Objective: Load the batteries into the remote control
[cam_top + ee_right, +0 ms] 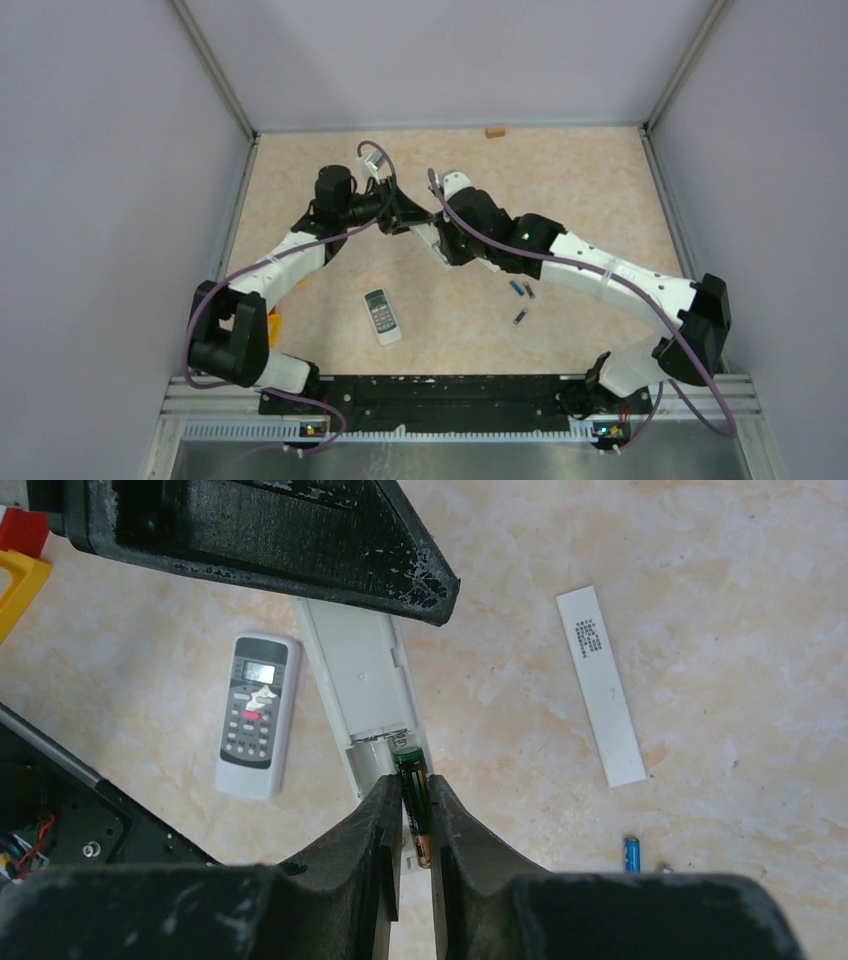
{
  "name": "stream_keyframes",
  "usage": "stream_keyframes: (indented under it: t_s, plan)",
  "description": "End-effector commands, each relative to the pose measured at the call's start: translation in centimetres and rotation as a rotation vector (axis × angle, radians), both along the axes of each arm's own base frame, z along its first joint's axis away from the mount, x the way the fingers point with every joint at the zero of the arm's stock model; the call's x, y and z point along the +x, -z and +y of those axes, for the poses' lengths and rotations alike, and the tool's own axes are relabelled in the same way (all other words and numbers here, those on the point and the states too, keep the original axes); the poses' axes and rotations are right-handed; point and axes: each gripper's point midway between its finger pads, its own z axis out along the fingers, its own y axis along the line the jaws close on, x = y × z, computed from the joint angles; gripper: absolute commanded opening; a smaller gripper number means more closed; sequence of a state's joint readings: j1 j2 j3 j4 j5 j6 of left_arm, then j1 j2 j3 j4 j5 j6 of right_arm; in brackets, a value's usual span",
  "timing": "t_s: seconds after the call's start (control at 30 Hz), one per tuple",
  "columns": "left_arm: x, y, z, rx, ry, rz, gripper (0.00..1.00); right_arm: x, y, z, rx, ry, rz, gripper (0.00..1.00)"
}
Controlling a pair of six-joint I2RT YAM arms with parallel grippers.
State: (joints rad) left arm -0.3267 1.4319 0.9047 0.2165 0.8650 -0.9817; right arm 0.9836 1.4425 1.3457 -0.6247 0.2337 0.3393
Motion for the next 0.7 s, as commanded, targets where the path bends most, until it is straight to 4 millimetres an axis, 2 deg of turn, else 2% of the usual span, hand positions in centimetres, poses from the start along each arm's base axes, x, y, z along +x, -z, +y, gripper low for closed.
stream_keyframes:
  t_s: [0.0,0.07,0.2,0.67]
  plan:
    - [-1.1,-1.5,-0.6,-0.049,0.061,0.008,0.0,1.2,-1.1,0.0,0.059,0.051,-0.051,0.16]
    - [-1.1,-1.4,-0.5,-0.048,0.06,0.013,0.0,1.1,-1.1,0.0,0.059,0.05,-0.046,0.18]
    - [-0.9,-1.1,-0.4,-0.045,0.051,0.021,0.0,0.7,-1.7,-0.1,0.083,0.039,-0.036,0.28]
    - [-0.2,-0.5,-0.3,-0.068,0.035,0.085,0.0,0.0,-5.9,-0.7,0.334,0.088,0.023,0.53]
